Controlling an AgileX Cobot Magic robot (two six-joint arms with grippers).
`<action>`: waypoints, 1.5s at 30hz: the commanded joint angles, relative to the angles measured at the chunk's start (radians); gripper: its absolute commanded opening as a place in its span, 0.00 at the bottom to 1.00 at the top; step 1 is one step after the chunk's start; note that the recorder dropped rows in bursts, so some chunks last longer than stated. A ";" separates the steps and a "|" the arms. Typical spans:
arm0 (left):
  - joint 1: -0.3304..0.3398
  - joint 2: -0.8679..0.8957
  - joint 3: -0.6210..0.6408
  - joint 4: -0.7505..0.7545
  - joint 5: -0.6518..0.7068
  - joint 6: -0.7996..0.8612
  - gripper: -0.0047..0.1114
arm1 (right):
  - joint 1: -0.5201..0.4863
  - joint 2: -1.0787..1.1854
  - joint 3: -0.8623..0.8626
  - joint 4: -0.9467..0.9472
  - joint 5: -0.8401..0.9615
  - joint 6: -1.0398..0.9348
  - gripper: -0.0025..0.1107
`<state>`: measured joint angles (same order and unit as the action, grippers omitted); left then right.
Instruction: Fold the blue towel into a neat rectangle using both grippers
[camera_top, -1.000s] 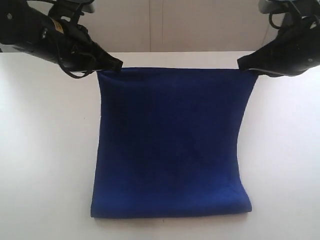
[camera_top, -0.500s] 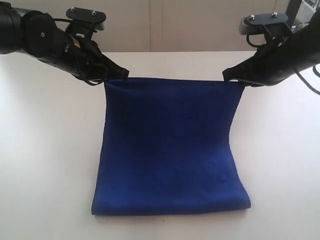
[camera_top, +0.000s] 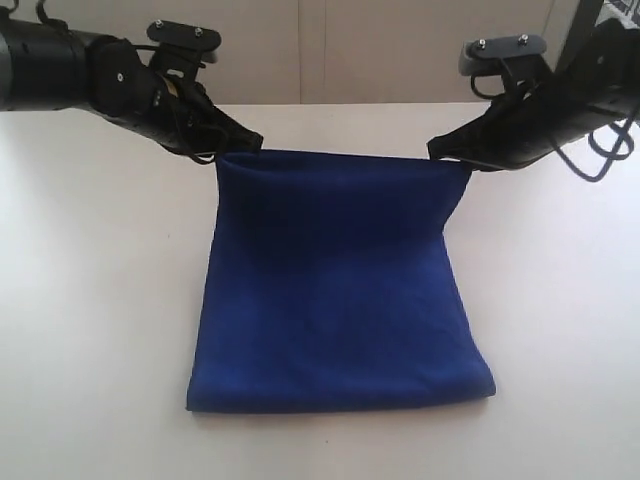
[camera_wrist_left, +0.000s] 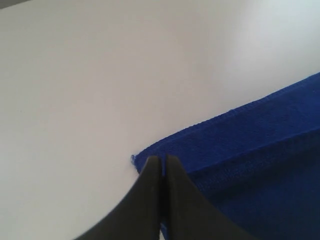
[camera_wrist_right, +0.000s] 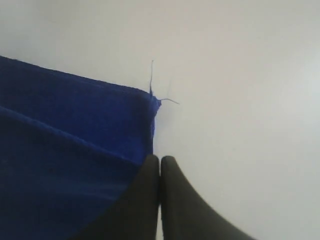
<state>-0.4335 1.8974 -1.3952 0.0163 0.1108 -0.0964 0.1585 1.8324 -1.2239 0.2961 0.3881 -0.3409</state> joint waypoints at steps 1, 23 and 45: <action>0.013 0.058 -0.027 0.012 -0.012 -0.005 0.04 | -0.009 0.055 -0.002 -0.018 -0.070 0.006 0.02; 0.044 0.119 -0.119 0.019 -0.015 -0.004 0.04 | -0.009 0.156 -0.136 -0.018 -0.066 0.006 0.02; 0.052 0.186 -0.119 0.019 -0.111 0.043 0.04 | 0.010 0.257 -0.153 -0.018 -0.173 -0.034 0.02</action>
<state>-0.4016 2.0847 -1.5115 0.0213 0.0077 -0.0772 0.1684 2.0885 -1.3736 0.2967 0.2513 -0.3589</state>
